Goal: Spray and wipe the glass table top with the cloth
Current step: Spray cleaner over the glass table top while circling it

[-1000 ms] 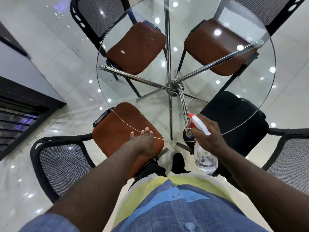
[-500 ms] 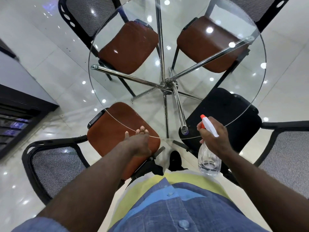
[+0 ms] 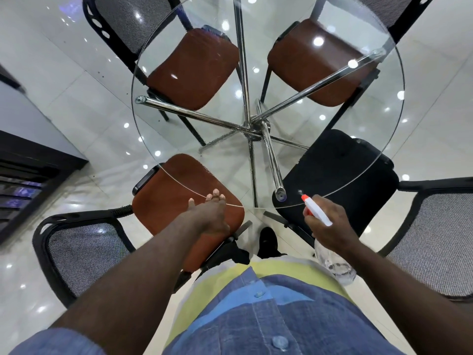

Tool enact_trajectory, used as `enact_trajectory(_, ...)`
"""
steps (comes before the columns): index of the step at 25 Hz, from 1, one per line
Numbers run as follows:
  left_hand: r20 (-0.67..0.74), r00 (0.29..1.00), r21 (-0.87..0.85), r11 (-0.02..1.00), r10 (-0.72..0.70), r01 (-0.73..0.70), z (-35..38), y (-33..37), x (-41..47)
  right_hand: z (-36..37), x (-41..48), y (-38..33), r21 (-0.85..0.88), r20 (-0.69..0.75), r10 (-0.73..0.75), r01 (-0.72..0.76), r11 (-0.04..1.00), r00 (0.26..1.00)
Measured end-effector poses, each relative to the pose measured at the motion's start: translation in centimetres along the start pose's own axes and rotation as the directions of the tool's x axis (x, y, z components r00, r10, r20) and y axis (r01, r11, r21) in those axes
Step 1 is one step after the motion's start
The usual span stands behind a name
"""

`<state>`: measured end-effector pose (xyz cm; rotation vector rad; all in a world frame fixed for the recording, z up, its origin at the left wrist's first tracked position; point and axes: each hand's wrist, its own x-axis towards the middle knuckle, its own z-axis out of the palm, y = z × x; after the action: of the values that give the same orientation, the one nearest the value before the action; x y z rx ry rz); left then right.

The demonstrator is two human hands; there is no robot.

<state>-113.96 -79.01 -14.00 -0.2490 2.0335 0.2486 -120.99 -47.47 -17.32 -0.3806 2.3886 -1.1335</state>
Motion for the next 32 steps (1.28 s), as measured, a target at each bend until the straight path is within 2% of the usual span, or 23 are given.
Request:
enact_trajectory(5,-0.01,1.0,-0.009,1.0,0.001,-0.001,0.3,-0.1,0.1,1.4,0.7,-1.6,-0.048,0.167,-0.048,0.056,0.997,0.985)
enact_trajectory(11,-0.006,1.0,0.001,1.0,0.012,-0.012,0.0,0.3,-0.4,3.5,1.4,-3.7,-0.05,0.238,-0.115,0.131,0.99,0.964)
enact_trajectory(19,-0.014,0.997,0.03,0.997,0.076,-0.075,-0.5,-1.0,-0.3,2.5,-0.3,-3.8,-0.05,0.138,-0.008,0.015,0.999,0.99)
enact_trajectory(24,-0.096,0.988,0.165,0.981,0.119,-0.102,-1.5,-0.6,-0.3,0.3,-1.8,-3.7,-0.111,-0.028,0.059,-0.062,0.992,0.998)
enact_trajectory(28,-0.091,0.988,0.176,0.978,0.128,-0.111,-1.9,0.1,-0.6,-2.3,-2.0,-3.2,-0.153,-0.063,0.063,-0.072,0.986,0.996)
enact_trajectory(32,-0.229,0.945,0.209,0.96,0.232,-0.186,-4.0,2.1,-0.4,-4.0,-1.1,-1.3,-0.124,-0.073,0.076,-0.085,0.989,0.994)
